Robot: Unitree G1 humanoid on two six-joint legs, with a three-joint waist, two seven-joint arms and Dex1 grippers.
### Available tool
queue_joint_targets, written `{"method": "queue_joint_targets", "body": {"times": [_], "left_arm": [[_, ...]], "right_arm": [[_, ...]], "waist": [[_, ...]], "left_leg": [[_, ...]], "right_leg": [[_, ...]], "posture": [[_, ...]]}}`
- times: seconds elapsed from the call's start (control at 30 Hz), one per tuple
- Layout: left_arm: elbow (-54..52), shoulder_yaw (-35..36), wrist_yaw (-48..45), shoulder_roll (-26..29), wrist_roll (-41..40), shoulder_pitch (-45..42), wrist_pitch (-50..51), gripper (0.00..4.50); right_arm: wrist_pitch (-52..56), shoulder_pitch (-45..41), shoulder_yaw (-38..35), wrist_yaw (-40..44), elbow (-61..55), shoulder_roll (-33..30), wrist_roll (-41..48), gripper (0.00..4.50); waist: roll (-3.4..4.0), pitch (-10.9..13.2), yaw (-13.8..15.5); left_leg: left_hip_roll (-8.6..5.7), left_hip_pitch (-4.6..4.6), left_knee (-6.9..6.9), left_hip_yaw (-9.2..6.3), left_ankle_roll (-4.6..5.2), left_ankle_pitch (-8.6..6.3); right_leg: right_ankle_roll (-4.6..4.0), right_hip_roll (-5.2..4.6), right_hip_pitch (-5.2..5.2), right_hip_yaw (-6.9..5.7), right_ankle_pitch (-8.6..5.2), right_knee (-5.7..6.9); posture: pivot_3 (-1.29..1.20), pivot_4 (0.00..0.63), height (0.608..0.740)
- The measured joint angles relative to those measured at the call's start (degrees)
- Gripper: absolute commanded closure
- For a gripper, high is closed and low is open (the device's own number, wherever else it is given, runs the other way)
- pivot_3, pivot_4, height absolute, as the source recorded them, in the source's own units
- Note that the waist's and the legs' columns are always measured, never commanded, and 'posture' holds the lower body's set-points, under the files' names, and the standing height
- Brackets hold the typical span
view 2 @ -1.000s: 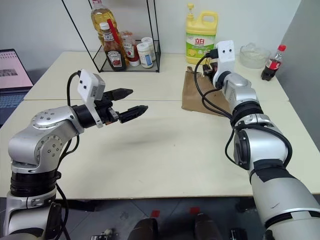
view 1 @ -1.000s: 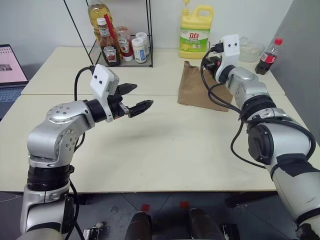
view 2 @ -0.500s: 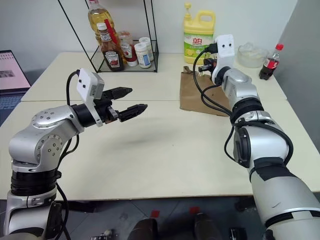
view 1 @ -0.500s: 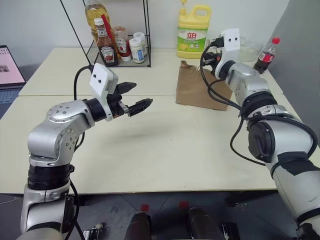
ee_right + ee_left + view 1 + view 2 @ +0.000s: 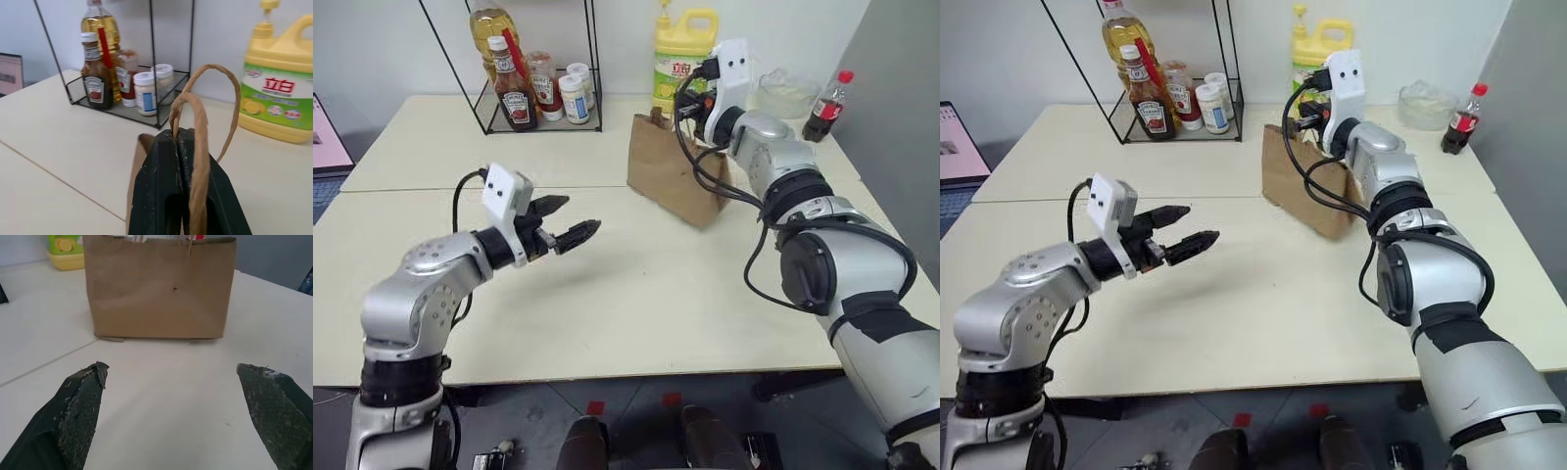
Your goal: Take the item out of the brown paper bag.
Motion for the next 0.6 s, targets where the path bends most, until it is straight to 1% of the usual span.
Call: {"method": "queue_joint_targets", "body": {"times": [0.23, 0.43, 0.6], "left_arm": [[-10.2, 4.9, 5.2, -1.0, -5.2, 9.3, 4.1, 0.00], [-14.4, 6.4, 9.5, -2.2, -8.2, 11.8, 5.4, 0.00], [-17.5, 9.8, 13.2, -2.6, -11.7, 15.3, 6.7, 0.00]], "right_arm": [[0.0, -0.1, -1.0, 2.6, -0.3, 4.4, 2.0, 4.45], [0.1, -2.0, -1.1, 6.2, -1.3, 8.2, 3.7, 4.45], [0.1, -3.2, -1.6, 9.4, -2.7, 10.8, 5.0, 4.45]], "waist": [[0.00, 0.0, 0.1], [0.00, 0.0, 0.2], [0.00, 0.0, 0.2]], "left_leg": [[0.01, 0.00, 0.01, -0.02, 0.02, -0.01], [0.01, 0.01, 0.01, -0.03, 0.08, -0.05], [0.02, 0.01, 0.01, -0.04, 0.16, -0.09]], "right_leg": [[0.00, -0.01, 0.01, -0.03, 0.00, 0.01], [0.00, -0.01, 0.02, -0.05, 0.00, 0.00], [-0.01, 0.00, 0.02, -0.06, 0.00, 0.00]], "posture": [[0.00, 0.150, 0.740], [0.00, 0.150, 0.740], [0.00, 0.150, 0.740]]}}
